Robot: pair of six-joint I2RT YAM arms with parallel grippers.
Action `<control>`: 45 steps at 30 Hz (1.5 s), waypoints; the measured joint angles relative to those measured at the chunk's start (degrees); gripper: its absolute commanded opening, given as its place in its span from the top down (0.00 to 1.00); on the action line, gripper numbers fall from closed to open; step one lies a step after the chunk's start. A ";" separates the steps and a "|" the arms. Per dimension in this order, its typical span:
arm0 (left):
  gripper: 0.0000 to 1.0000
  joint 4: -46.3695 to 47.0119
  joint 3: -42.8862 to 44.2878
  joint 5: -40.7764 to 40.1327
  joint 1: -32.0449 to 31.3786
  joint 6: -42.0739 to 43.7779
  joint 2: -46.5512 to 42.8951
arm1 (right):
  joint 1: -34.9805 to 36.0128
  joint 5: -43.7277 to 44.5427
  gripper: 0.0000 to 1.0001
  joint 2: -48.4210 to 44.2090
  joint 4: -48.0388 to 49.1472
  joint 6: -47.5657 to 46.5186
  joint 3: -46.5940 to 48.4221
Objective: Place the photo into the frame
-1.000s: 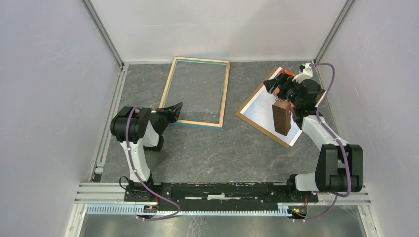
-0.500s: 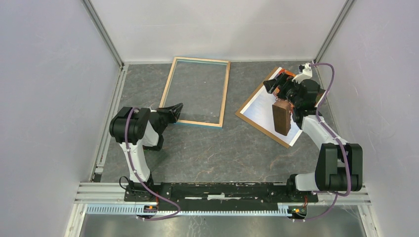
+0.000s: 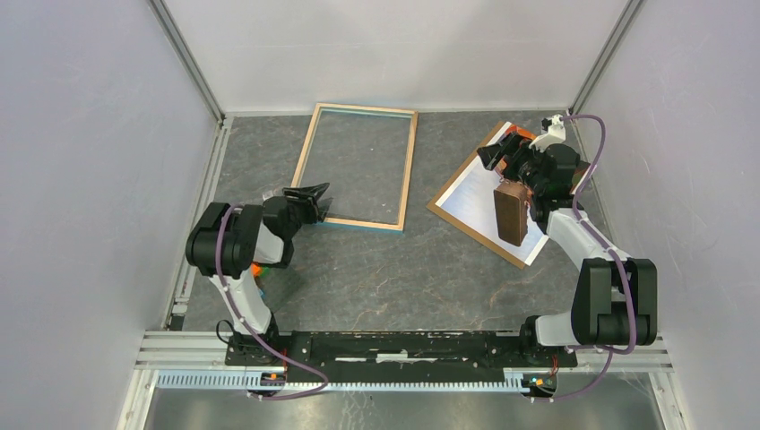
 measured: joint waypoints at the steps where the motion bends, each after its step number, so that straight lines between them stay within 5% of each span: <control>1: 0.32 -1.99 0.31 0.13 0.00 0.26 -0.81 | 0.00 0.00 0.02 0.00 -0.02 -0.02 0.00; 4: 0.22 -6.12 1.55 1.29 0.00 1.11 -2.40 | 0.00 0.00 0.02 0.00 -0.11 -0.17 0.00; 21: 0.01 -45.31 14.75 2.93 0.11 7.32 -12.52 | 0.00 0.00 0.02 0.00 -0.81 -1.07 0.00; 37: 0.00 -91.30 39.30 0.57 0.13 13.22 -12.11 | -0.09 -0.22 0.02 -0.35 -1.40 -1.42 0.00; 45: 0.00 -108.63 45.03 -3.26 0.46 13.53 -12.04 | -0.09 -0.26 0.02 -1.38 -1.88 -1.55 0.00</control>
